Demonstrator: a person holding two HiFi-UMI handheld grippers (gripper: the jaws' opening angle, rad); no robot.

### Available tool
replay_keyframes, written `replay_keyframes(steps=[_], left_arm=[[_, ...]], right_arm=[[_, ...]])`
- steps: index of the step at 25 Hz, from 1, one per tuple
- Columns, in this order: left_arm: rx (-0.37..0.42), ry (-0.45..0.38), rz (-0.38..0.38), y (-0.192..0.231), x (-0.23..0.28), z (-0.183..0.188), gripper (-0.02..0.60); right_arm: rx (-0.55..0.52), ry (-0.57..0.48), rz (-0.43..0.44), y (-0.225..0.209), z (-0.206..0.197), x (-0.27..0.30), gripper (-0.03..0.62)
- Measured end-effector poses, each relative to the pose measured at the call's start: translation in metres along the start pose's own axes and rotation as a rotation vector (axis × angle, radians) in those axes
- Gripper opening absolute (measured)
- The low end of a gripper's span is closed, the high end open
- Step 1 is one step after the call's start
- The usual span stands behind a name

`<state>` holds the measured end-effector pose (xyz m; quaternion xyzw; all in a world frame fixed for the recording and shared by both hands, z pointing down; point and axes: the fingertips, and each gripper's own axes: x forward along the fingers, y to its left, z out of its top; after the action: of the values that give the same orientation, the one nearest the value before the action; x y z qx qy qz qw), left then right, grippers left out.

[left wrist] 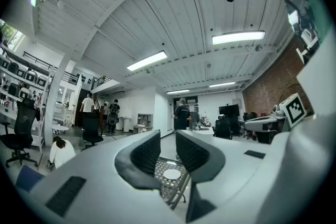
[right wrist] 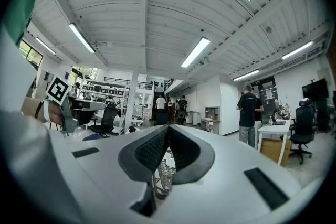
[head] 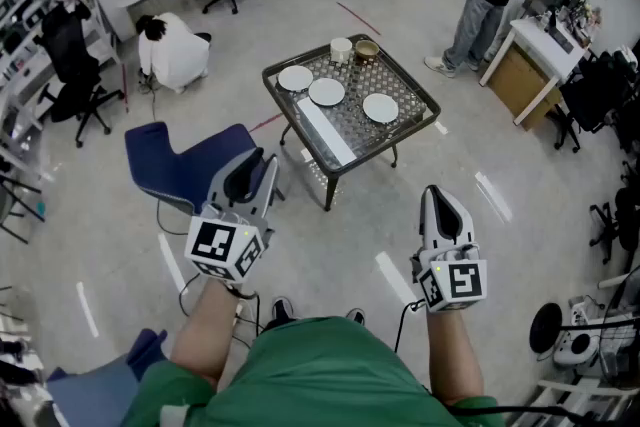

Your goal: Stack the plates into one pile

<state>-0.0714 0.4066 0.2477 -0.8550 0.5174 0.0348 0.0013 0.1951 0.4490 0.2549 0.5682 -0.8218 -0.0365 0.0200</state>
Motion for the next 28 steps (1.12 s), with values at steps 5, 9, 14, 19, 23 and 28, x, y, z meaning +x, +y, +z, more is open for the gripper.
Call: replay_keyframes(steps=[5, 9, 14, 19, 23, 28], left_arm=[[-0.001, -0.002, 0.0, 0.014, -0.005, -0.001, 0.104], [-0.011, -0.008, -0.007, 0.027, -0.006, -0.001, 0.104], [-0.027, -0.008, -0.034, 0.053, -0.015, 0.001, 0.103], [-0.067, -0.001, -0.054, 0.102, -0.029, -0.012, 0.103], [-0.107, 0.025, -0.05, 0.132, -0.027, -0.027, 0.104], [-0.114, 0.022, -0.039, 0.15, -0.001, -0.037, 0.104]], right_arm=[[0.005, -0.003, -0.001, 0.01, -0.001, 0.006, 0.025], [0.012, 0.004, -0.012, 0.017, -0.003, 0.014, 0.025], [0.097, -0.018, -0.073, 0.029, 0.001, 0.019, 0.026], [0.129, 0.011, -0.128, 0.058, -0.005, 0.032, 0.028], [0.119, 0.063, -0.147, 0.07, -0.011, 0.046, 0.05], [0.083, 0.085, -0.166, 0.058, -0.019, 0.074, 0.095]])
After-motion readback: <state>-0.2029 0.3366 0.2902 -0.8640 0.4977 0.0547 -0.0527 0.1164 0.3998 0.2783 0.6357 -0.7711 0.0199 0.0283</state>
